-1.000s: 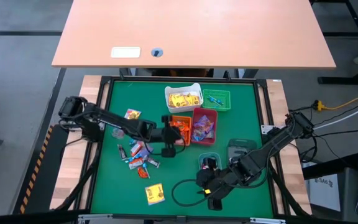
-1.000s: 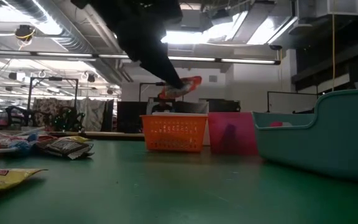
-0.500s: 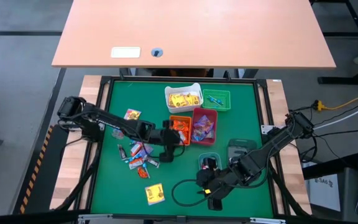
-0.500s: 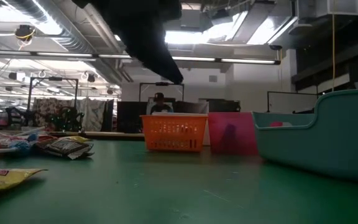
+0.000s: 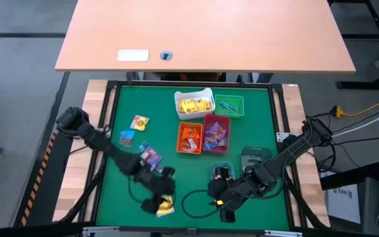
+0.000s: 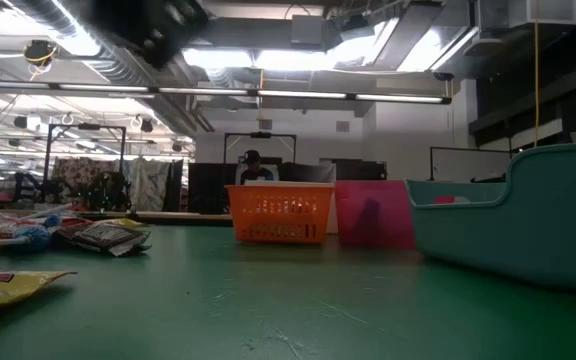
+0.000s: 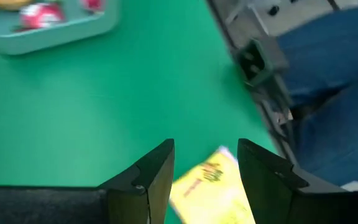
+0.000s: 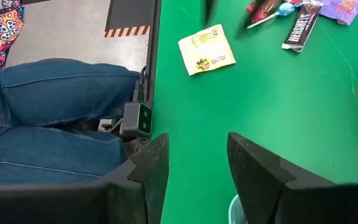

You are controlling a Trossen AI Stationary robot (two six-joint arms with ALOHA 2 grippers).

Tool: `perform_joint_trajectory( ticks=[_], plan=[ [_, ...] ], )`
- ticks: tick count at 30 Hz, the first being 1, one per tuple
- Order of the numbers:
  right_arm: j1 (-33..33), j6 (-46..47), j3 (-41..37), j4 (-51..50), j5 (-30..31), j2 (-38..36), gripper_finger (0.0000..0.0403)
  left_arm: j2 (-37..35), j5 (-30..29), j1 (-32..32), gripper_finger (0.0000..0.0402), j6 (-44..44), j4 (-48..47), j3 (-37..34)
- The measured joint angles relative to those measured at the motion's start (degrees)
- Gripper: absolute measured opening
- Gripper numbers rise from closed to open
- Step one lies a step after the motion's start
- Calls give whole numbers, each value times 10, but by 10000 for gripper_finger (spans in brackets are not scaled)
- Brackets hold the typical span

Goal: Sort candy
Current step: Put the yellow bag of candy into the white bin

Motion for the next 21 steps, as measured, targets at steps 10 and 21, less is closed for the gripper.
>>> perform_joint_trajectory(
  ticks=[10, 21],
  plan=[
    [0, 0, 0, 0, 0, 0, 163, 41, -135, -131, 163, -5, -3, 0],
    [0, 0, 0, 0, 0, 0, 163, 127, -144, -167, 163, -6, 1, 0]
  ],
)
